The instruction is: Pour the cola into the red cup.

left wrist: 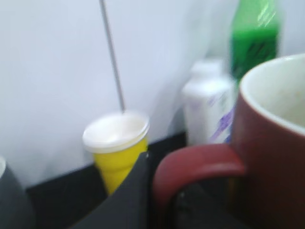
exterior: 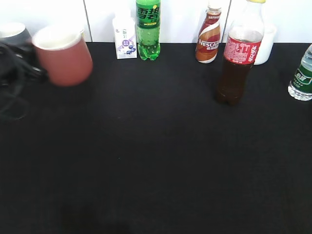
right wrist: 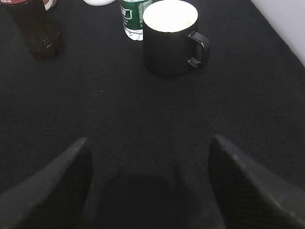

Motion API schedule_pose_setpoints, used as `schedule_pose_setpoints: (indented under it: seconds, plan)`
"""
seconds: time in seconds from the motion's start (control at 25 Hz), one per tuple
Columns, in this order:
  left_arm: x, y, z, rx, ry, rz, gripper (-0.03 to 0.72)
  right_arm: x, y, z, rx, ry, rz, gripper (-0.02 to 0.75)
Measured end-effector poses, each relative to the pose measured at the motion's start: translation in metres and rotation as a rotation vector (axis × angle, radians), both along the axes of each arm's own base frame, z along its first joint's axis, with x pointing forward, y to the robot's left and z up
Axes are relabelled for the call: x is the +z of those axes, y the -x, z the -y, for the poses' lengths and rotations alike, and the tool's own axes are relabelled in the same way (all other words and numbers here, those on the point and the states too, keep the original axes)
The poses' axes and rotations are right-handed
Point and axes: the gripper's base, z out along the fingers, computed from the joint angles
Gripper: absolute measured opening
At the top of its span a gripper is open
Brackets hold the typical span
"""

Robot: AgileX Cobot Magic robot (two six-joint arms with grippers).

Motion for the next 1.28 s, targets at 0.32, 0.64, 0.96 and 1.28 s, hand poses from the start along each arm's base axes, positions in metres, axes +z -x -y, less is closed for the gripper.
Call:
schedule_pose_setpoints:
  seconds: [0.32, 0.64, 0.96, 1.28]
  plan:
    - [0.021, 0.085, 0.044, -0.253, 0.041, -0.024, 0.042, 0.000, 0.000, 0.000, 0.000, 0.000, 0.000, 0.575]
    - [0.018, 0.093, 0.066, -0.335, 0.028, -0.051, 0.042, 0.061, -0.067, -0.015, 0.125, 0.091, 0.394, 0.575]
    - [0.019, 0.093, 0.065, -0.332, 0.030, -0.051, 0.043, -0.013, -0.206, -0.044, 0.258, 0.063, 0.379, 0.575]
    - [0.019, 0.093, 0.065, -0.328, 0.032, -0.051, 0.043, -0.091, -0.242, -0.085, 0.614, -0.097, 0.233, 0.661]
